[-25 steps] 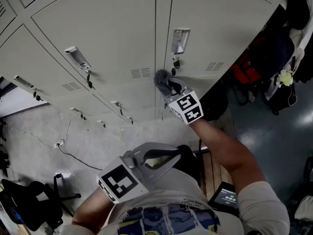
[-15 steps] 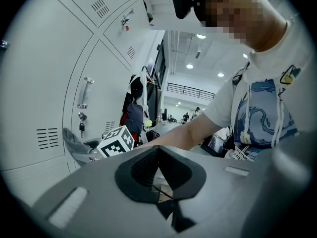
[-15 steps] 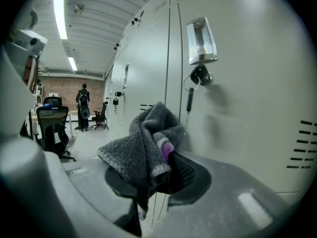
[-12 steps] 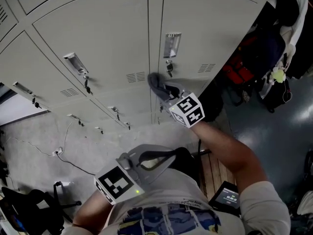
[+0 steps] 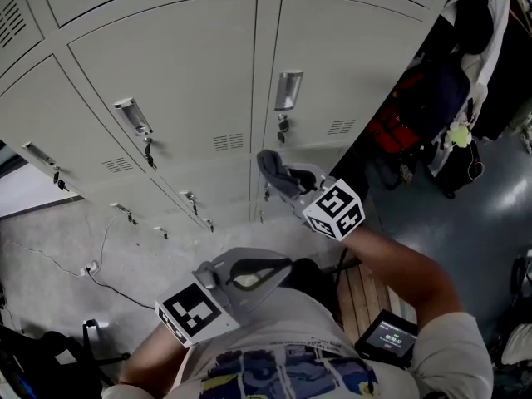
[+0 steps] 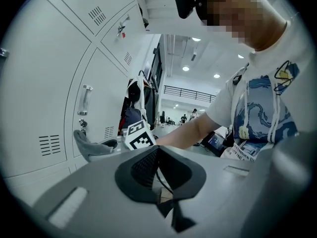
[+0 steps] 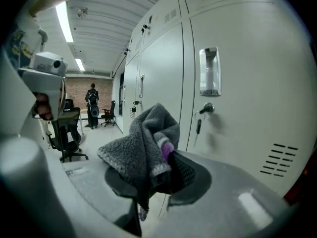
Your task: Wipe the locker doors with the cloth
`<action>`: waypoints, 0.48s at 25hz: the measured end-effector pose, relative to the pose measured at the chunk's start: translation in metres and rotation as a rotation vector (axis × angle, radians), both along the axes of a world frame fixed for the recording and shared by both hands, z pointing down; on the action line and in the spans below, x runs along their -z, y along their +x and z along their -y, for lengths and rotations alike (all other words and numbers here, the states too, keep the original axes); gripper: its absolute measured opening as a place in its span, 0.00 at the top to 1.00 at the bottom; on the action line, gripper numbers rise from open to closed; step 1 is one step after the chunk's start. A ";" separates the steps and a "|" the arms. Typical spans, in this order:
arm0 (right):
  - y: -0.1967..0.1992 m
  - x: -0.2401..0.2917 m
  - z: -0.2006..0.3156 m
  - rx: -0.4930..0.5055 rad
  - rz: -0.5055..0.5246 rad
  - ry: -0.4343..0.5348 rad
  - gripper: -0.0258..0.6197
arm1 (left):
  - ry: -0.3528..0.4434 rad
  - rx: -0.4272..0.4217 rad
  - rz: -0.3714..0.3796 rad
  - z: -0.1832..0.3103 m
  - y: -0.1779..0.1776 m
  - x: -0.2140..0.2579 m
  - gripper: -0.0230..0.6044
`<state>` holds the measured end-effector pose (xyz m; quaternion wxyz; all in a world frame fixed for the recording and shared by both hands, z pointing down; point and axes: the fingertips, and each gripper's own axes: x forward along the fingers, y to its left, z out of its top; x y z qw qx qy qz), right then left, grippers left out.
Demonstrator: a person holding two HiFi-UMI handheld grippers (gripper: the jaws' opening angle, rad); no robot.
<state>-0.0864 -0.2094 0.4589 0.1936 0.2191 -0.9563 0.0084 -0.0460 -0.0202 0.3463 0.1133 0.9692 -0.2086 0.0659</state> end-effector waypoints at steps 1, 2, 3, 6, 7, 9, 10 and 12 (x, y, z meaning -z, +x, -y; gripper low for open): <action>0.005 0.005 -0.006 0.000 -0.001 0.000 0.80 | 0.001 0.000 -0.002 -0.001 -0.001 0.001 0.96; 0.011 0.011 -0.012 -0.003 -0.003 0.001 0.80 | 0.001 -0.003 -0.005 -0.003 -0.002 0.002 0.96; 0.019 0.017 -0.017 -0.010 -0.004 0.002 0.80 | 0.002 -0.007 -0.012 -0.004 -0.001 0.003 0.96; 0.032 0.041 -0.028 -0.004 0.007 0.024 0.80 | 0.018 0.001 -0.035 0.000 0.001 0.008 0.96; 0.033 0.050 -0.032 0.009 0.013 0.040 0.80 | 0.021 0.009 -0.034 0.002 0.000 0.009 0.96; 0.037 0.064 -0.047 0.024 0.019 0.065 0.80 | 0.004 0.008 -0.020 -0.002 0.000 0.006 0.96; 0.042 0.069 -0.056 0.026 0.018 0.071 0.80 | -0.004 0.000 -0.016 -0.005 0.002 0.005 0.96; 0.050 0.080 -0.072 0.035 0.018 0.086 0.80 | 0.006 -0.013 -0.013 -0.010 0.007 0.007 0.96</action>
